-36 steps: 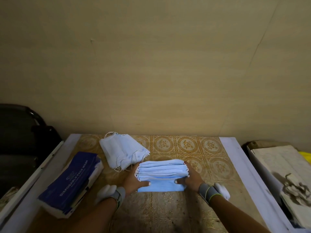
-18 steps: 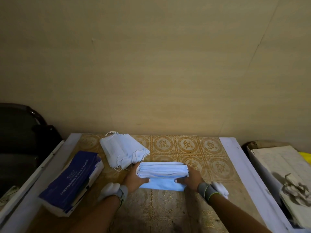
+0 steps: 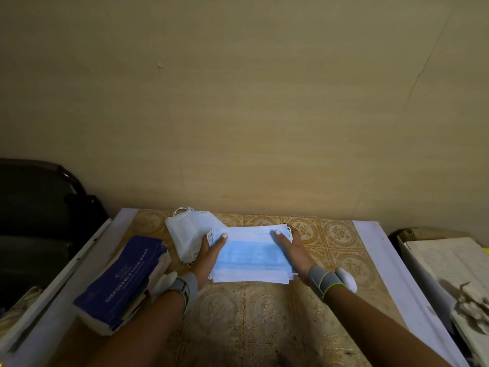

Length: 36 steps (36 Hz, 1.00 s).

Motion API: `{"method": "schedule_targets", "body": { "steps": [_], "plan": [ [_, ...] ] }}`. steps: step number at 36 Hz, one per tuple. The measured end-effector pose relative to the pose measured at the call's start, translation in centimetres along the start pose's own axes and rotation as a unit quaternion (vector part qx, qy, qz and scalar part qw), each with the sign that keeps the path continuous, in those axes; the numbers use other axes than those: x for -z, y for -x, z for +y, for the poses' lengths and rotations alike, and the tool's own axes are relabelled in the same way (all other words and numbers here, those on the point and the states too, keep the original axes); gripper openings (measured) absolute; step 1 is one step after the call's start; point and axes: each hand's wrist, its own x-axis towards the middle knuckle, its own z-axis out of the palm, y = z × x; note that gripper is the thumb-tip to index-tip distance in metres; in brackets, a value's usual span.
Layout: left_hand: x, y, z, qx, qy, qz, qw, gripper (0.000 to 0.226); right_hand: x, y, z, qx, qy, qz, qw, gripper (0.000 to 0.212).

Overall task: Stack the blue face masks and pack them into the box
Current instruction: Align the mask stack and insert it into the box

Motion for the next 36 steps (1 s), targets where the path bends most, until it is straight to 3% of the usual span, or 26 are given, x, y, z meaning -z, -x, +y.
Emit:
{"method": "schedule_targets", "body": {
  "steps": [3, 5, 7, 9, 10, 13, 16, 20, 23, 25, 27, 30, 31, 36],
  "plan": [
    [0.0, 0.1, 0.2, -0.021, -0.022, 0.025, 0.999, 0.056, 0.1, -0.7, 0.5, 0.011, -0.003, 0.025, 1.000, 0.097],
    [-0.2, 0.2, 0.3, -0.026, -0.038, 0.038, 0.998, 0.053, 0.2, -1.2, 0.7, 0.021, -0.001, 0.053, 0.998, 0.089],
    [-0.4, 0.4, 0.6, -0.028, -0.050, 0.045, 0.997, 0.052, -0.2, -0.1, -0.4, 0.024, 0.005, 0.065, 0.998, 0.072],
    [-0.4, 0.5, 0.9, -0.053, -0.061, 0.044, 0.996, 0.047, -0.4, 0.5, -1.2, 0.033, 0.010, 0.080, 0.996, 0.035],
    [-0.5, 0.6, 1.1, -0.070, -0.064, 0.042, 0.995, 0.045, -0.4, 0.5, -1.3, 0.036, 0.005, 0.083, 0.996, 0.026],
    [-0.6, 0.7, 1.5, -0.091, -0.061, 0.029, 0.994, 0.043, -0.1, 0.5, -1.5, 0.045, -0.008, 0.064, 0.997, 0.043],
    [-1.0, 1.0, 2.0, -0.060, -0.069, 0.029, 0.995, 0.045, 0.1, 0.3, -1.3, 0.020, -0.045, 0.063, 0.997, 0.058],
    [-1.4, 1.0, 2.5, -0.045, -0.068, 0.033, 0.996, 0.046, 0.3, 0.1, -1.1, 0.005, -0.061, 0.092, 0.994, 0.052],
    [-1.6, 1.0, 2.6, -0.050, -0.063, 0.028, 0.996, 0.046, 0.5, 0.2, -1.1, 0.015, -0.056, 0.099, 0.993, 0.024],
    [-1.7, 1.1, 2.5, -0.048, -0.069, 0.031, 0.996, 0.045, 0.7, 0.2, -1.0, 0.021, -0.051, 0.101, 0.993, 0.018],
    [-1.8, 0.9, 2.2, -0.050, -0.085, 0.038, 0.994, 0.044, 0.8, 0.3, -0.9, 0.015, -0.051, 0.083, 0.995, 0.027],
    [-1.7, 0.8, 1.9, -0.057, -0.092, 0.048, 0.993, 0.043, 1.1, 0.1, -0.4, -0.015, -0.061, 0.032, 0.998, 0.087],
    [-1.5, 0.7, 1.8, -0.059, -0.091, 0.050, 0.993, 0.042, 1.3, -0.1, -0.1, -0.011, -0.055, 0.016, 0.998, 0.093],
    [-0.1, 0.4, 1.6, -0.063, -0.121, 0.057, 0.989, 0.041, 0.4, -0.2, -0.4, 0.010, -0.037, -0.022, 0.999, 0.033]
  ]
}}
